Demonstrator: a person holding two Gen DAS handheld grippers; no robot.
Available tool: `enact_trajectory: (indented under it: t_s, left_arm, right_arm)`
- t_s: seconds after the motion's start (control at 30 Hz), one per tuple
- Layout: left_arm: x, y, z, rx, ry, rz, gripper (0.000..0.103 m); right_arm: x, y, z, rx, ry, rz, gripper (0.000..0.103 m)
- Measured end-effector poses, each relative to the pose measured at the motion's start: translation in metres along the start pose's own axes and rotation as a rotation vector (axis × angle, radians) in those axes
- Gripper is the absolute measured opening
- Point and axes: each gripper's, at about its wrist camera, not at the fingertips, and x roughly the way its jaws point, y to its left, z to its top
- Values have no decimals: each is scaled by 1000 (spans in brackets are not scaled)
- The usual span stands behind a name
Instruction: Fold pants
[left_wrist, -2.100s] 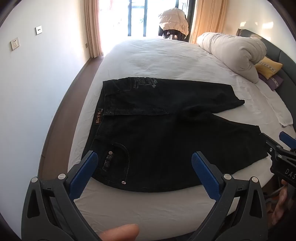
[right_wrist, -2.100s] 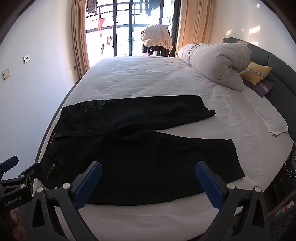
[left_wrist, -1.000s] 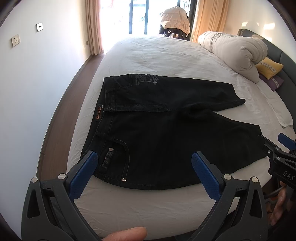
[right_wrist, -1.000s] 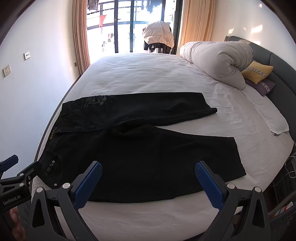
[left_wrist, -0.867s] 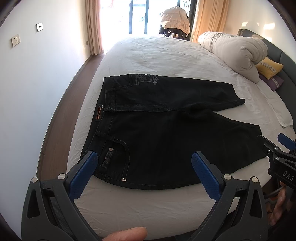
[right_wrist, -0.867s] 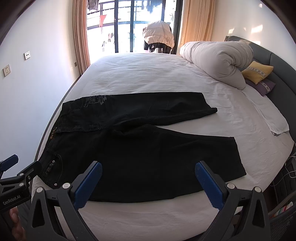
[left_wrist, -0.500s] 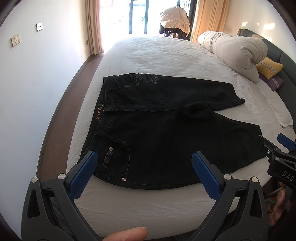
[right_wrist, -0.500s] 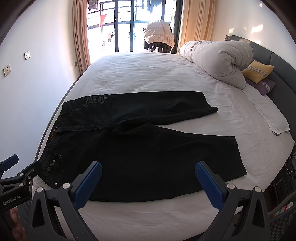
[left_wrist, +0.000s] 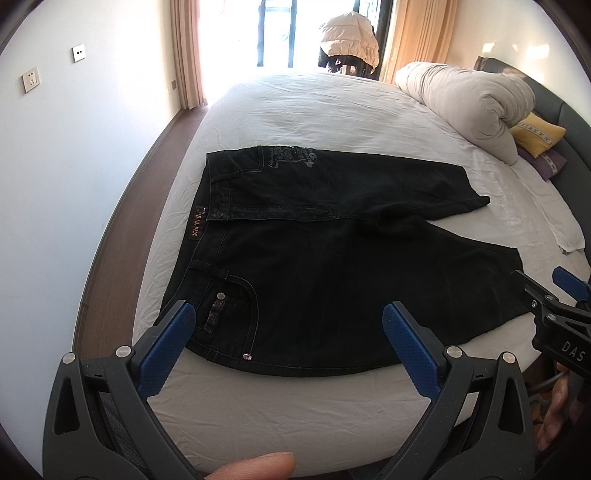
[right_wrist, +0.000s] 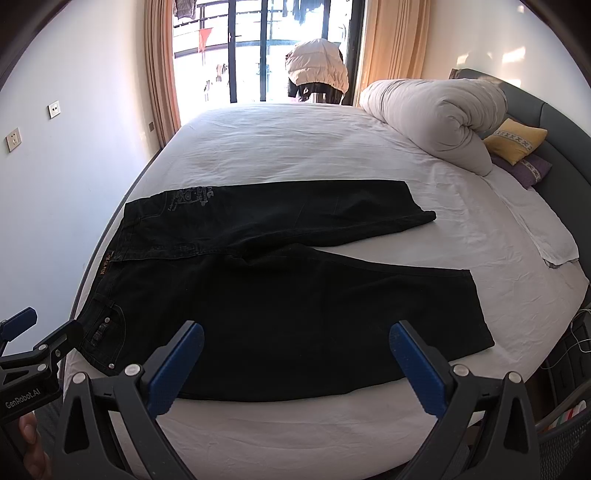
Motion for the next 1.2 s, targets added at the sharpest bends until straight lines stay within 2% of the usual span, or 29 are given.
enact_trajectory:
  t_s: [0.93,1.07,1.17,1.2]
  left_arm:
    - [14,3,-9,15,-2,-10,103]
    - [23,9,-7,11,7,-58,103]
    - [40,15,2,47,3,-81,103]
    - [48,19,9,65,-6,-118,103]
  right_arm:
    - [10,8,-8,1,16,10,103]
    - [16,10,-9,-11,28,39,103]
    - [26,9,-6,-28,36,93,103]
    - [30,8,-5,-32,36,114,103]
